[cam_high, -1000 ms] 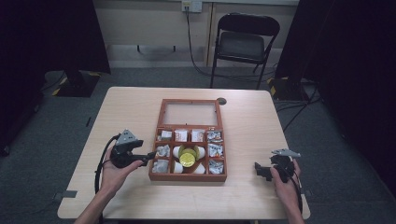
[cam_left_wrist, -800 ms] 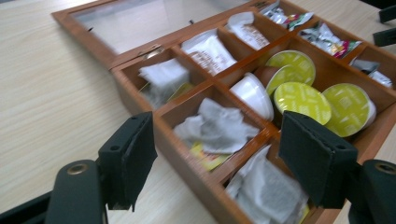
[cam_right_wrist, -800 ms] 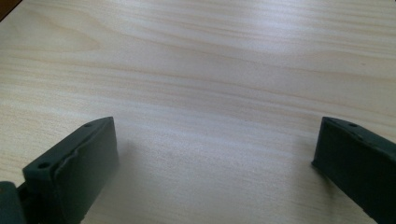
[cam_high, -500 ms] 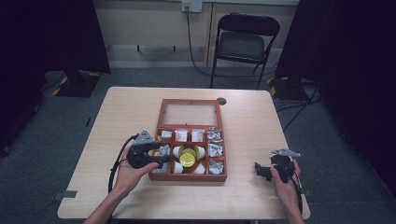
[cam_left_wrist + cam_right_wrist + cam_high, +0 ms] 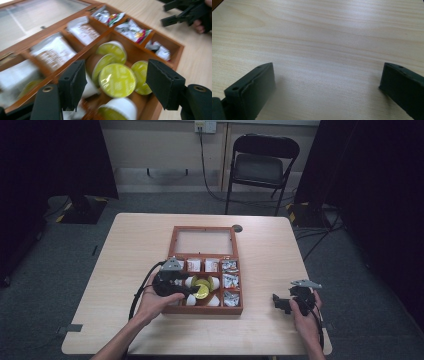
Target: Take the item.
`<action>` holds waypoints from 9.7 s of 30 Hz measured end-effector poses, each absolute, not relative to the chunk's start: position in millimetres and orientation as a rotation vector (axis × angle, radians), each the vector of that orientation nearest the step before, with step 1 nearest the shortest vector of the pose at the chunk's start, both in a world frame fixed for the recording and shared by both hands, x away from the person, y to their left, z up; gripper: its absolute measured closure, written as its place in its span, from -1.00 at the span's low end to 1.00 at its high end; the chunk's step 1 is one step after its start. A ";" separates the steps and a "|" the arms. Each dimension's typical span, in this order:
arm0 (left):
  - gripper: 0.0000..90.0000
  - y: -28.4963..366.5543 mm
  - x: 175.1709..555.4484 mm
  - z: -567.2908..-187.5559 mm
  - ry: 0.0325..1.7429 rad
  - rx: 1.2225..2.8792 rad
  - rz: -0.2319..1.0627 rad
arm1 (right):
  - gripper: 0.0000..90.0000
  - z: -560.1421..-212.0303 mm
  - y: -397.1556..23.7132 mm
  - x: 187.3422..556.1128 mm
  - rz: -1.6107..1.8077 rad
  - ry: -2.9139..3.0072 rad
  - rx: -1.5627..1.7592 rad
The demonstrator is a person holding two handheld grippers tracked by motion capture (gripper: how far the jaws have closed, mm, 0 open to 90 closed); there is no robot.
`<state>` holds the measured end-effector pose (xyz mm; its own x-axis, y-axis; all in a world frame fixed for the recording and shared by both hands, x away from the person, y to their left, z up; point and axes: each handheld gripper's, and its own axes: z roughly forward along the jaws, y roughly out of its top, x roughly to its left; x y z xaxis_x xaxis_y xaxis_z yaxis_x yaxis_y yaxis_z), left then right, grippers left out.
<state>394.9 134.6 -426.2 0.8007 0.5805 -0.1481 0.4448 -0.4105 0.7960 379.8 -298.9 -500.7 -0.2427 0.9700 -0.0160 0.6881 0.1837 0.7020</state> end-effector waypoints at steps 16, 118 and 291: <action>-0.23 115.0 405.1 -451.0 0.736 2.164 0.117 | -1.00 -500.7 -298.7 379.4 0.805 1.999 1.555; 0.27 104.4 402.5 -448.4 0.660 2.240 0.113 | -1.00 -500.7 -298.2 378.5 0.802 1.993 1.561; 0.20 272.8 453.0 -474.2 1.164 2.023 0.300 | -1.00 -500.7 -298.2 378.6 0.802 1.992 1.561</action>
